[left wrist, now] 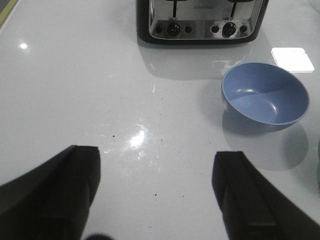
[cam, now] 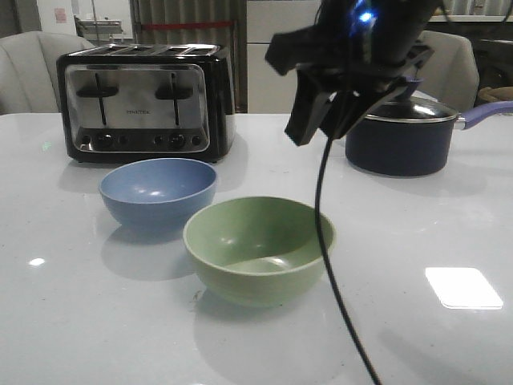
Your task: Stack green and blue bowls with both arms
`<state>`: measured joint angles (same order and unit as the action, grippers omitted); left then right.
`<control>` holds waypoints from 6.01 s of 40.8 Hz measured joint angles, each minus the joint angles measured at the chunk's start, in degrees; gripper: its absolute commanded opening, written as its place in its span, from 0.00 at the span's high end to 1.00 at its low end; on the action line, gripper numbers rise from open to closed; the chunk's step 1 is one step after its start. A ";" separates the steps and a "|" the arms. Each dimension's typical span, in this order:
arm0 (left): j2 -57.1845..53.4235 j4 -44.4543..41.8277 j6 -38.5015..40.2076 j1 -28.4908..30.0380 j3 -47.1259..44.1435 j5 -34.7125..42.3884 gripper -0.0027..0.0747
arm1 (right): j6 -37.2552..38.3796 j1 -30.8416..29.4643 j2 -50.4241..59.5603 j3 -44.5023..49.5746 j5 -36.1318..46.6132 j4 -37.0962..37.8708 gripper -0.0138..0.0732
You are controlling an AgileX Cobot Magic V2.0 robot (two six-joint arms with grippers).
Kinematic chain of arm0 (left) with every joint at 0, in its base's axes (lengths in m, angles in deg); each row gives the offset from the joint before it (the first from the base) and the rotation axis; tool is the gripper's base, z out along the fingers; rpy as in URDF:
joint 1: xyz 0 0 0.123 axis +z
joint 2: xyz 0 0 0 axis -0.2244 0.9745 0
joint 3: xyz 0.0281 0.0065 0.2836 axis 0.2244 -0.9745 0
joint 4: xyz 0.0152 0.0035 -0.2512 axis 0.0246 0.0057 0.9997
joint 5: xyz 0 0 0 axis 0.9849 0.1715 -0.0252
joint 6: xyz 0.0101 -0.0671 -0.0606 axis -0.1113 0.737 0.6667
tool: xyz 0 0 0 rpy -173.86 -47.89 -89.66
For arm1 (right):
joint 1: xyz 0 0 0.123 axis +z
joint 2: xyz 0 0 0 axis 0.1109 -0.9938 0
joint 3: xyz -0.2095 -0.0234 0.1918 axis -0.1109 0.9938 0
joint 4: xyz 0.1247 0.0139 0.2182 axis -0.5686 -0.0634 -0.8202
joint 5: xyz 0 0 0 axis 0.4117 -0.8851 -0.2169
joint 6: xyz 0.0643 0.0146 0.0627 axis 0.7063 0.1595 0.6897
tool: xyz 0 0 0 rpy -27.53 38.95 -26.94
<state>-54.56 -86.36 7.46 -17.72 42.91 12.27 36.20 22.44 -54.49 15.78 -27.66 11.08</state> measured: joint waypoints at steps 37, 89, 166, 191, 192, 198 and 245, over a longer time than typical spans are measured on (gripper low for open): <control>2.54 0.36 -1.20 -0.13 0.00 0.00 0.28 | -1.45 0.48 47.71 33.54 0.68 -0.04 0.41; 69.64 6.89 -2.35 -10.90 37.05 3.72 0.28 | -1.45 0.48 47.75 33.66 0.68 -0.04 0.41; 64.95 9.79 -5.88 -29.92 39.06 -2.04 0.85 | -1.45 0.48 47.75 33.66 0.68 -0.04 0.41; 71.80 11.44 -5.88 -29.92 38.96 1.72 0.48 | -1.45 0.48 47.75 33.66 0.68 -0.04 0.41; 71.35 11.44 -5.88 -29.92 38.96 1.72 0.48 | -1.45 0.48 47.75 33.66 0.68 -0.04 0.41; 67.20 9.07 -5.88 -29.92 38.96 0.36 0.48 | -1.45 0.48 47.75 33.66 0.68 -0.04 0.41; -3.35 0.08 -5.88 -29.92 -1.17 -6.09 0.49 | -1.45 0.48 47.75 33.66 0.68 -0.04 0.42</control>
<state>-57.92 -86.28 1.57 -47.63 41.74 6.18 34.75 22.93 -6.74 49.45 -26.98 11.04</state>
